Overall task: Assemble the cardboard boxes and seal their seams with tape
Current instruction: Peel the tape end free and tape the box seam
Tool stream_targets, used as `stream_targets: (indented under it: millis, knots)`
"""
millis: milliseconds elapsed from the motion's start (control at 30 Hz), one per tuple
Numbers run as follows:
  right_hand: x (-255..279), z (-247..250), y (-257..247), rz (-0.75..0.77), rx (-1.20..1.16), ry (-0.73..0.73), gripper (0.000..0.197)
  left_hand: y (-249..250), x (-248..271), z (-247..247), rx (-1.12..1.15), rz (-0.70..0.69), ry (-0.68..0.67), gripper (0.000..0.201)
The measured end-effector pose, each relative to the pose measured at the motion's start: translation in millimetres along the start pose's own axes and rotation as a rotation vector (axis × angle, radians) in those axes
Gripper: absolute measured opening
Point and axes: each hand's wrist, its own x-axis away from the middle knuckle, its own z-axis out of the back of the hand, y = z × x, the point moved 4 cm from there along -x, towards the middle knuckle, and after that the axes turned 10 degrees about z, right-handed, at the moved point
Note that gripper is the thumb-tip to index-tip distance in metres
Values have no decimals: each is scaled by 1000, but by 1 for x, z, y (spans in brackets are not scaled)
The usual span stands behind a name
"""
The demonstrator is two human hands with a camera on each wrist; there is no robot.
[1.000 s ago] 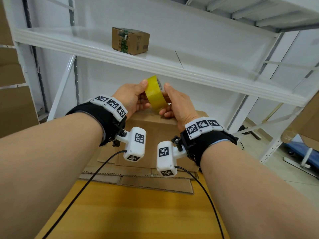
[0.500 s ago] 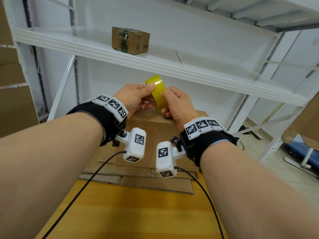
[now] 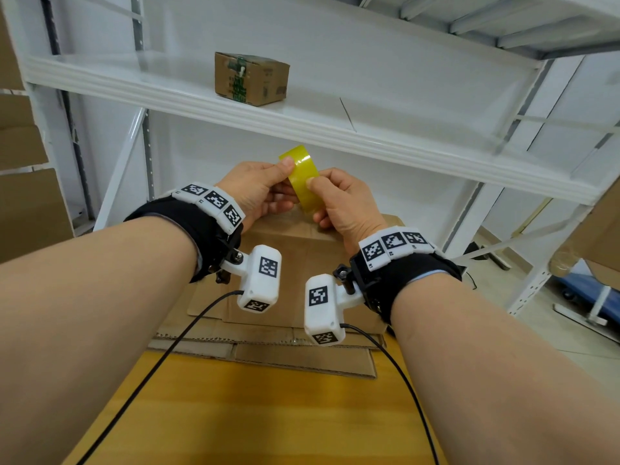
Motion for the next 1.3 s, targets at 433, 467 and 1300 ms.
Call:
stream_targets:
  millis: [433,467,1300]
  knots:
    - [-3,6,5,-41,-113,96,26,-5,2,-10,-230,-99,-50,18]
    - [-3,6,6,-36,-105,92,27,-4,2,-10,-220,-107,-49,17]
    - [-4,11,7,41,-46,22,52,3,3,-7,-370,-307,166,17]
